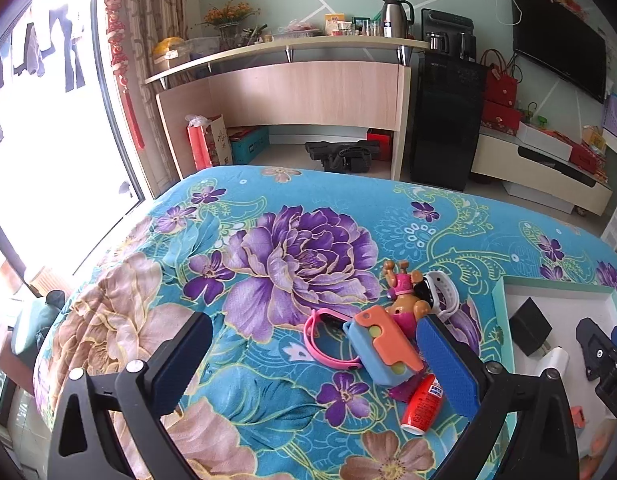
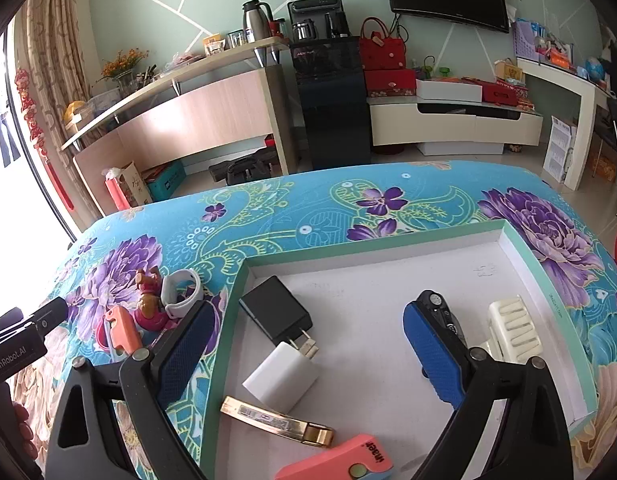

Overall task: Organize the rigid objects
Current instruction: 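Withdraw both tools from the tray back toward the object pile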

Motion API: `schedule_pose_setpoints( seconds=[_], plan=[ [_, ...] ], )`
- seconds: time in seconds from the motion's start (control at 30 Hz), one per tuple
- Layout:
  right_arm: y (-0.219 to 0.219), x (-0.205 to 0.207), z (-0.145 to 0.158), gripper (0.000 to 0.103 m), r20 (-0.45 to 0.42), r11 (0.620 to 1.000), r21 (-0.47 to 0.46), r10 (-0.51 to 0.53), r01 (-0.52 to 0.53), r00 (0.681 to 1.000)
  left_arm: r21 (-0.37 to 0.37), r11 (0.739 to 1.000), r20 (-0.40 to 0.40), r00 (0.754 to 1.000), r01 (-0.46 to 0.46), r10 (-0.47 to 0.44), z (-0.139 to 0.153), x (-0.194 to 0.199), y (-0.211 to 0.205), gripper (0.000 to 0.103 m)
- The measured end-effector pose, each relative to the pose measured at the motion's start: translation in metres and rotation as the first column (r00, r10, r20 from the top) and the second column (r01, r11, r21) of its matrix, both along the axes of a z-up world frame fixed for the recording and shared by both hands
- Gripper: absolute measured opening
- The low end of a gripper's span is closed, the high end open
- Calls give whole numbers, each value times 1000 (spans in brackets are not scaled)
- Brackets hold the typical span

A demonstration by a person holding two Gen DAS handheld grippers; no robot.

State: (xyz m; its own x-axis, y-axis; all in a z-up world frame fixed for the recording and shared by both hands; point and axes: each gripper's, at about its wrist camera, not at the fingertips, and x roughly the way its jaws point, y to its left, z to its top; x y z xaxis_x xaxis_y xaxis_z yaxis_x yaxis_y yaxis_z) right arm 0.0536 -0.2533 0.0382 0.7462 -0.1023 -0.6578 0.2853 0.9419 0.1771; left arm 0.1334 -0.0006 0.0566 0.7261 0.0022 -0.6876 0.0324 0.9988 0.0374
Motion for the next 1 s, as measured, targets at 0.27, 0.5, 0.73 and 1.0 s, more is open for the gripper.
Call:
schedule_pose_setpoints(
  seconds=[0.27,0.5,0.73,1.0],
  plan=[
    [44,18,-3,96,-4,991,20,132,-132,991,-51,997,-18,998,-63,62,-7,1,36,103],
    [87,33,-8,95,-22,971,12,240,-240,970,-83,992,-44,995,-90,87,-17,7,54,103],
    [109,43,-19,95,-58,958,16,287,-287,956,-51,996,-109,992,-73,67,-36,15,54,103],
    [129,56,-29,95,-69,938,27,345,-344,936,-76,993,-147,986,-92,80,-49,31,60,103]
  ],
)
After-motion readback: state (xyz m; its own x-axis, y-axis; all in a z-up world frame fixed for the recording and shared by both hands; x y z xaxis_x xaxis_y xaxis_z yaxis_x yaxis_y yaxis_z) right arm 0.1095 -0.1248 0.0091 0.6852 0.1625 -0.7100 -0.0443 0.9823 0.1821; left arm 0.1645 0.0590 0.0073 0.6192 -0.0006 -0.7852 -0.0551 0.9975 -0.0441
